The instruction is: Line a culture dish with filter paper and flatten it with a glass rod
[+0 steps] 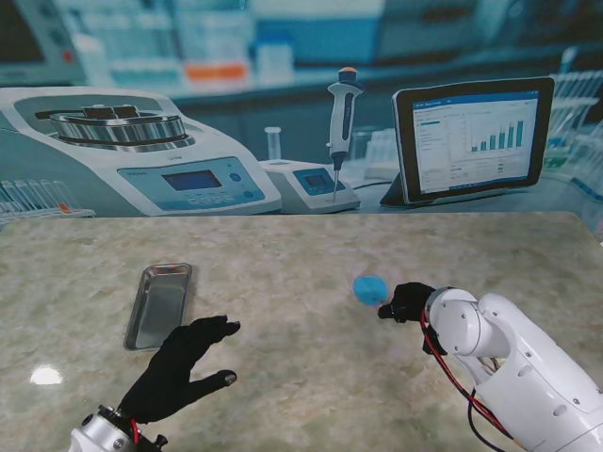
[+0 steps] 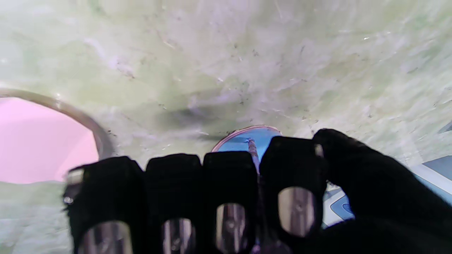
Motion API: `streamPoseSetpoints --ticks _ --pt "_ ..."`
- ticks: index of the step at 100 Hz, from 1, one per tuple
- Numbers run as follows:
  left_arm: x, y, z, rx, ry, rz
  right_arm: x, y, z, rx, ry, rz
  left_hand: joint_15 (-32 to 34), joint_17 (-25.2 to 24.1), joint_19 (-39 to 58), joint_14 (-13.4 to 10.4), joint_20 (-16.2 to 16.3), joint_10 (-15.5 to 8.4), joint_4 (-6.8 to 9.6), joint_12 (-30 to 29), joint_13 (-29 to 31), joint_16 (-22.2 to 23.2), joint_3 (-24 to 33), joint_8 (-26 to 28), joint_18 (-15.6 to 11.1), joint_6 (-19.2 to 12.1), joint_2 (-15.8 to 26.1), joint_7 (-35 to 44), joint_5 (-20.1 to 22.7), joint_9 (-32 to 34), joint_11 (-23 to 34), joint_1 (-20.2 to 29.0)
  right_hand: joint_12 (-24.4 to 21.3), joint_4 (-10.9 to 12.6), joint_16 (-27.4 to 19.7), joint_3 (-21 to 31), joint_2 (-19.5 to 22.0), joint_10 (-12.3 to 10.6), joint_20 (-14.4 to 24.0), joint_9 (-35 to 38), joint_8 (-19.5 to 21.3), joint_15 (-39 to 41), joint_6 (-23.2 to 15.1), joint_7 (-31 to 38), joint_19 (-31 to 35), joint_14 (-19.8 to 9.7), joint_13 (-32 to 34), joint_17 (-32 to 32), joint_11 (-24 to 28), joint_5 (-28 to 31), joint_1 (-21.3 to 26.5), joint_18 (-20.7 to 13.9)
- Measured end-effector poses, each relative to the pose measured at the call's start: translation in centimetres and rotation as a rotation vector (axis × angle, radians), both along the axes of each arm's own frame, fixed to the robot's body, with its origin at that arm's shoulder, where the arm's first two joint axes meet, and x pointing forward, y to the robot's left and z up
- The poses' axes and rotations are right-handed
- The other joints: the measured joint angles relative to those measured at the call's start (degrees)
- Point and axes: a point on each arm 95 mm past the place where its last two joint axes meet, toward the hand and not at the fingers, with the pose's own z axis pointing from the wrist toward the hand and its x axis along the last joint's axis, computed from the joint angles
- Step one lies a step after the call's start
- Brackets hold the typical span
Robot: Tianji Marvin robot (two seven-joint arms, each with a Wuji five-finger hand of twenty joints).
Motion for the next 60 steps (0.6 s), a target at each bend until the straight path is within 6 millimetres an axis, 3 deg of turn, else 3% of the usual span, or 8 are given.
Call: streamPoseSetpoints --ticks 32,60 --pt "0.1 0.2 0.1 0.005 -0.003 0.005 0.9 1.0 0.1 0.047 0.027 0.029 0.0 0.0 0.0 0.0 0.0 0.0 0.0 0.0 0.0 -0.01 0.0 0.0 0.0 0.0 0.0 0.0 0.0 0.0 0.0 0.0 0.0 0.0 0.0 -0.03 0.01 0.0 0.0 0.0 0.01 0.0 -0.01 0.0 0.0 -0.02 0.0 0.0 0.0 0.0 0.0 -0.02" --pt "0.1 0.3 0.1 0.006 -0.004 0.007 1.1 0.6 0.6 0.071 -0.038 -0.005 0.0 0.0 0.0 -0.01 -0.01 0.0 0.0 0.0 0.0 -0.01 0.0 0.0 0.0 0.0 0.0 0.0 0.0 0.0 0.0 0.0 0.0 0.0 0.0 -0.03 0.01 -0.04 0.0 0.0 0.08 0.0 -0.02 0.0 0.0 -0.06 0.0 0.01 0.02 0.0 0.0 -0.03"
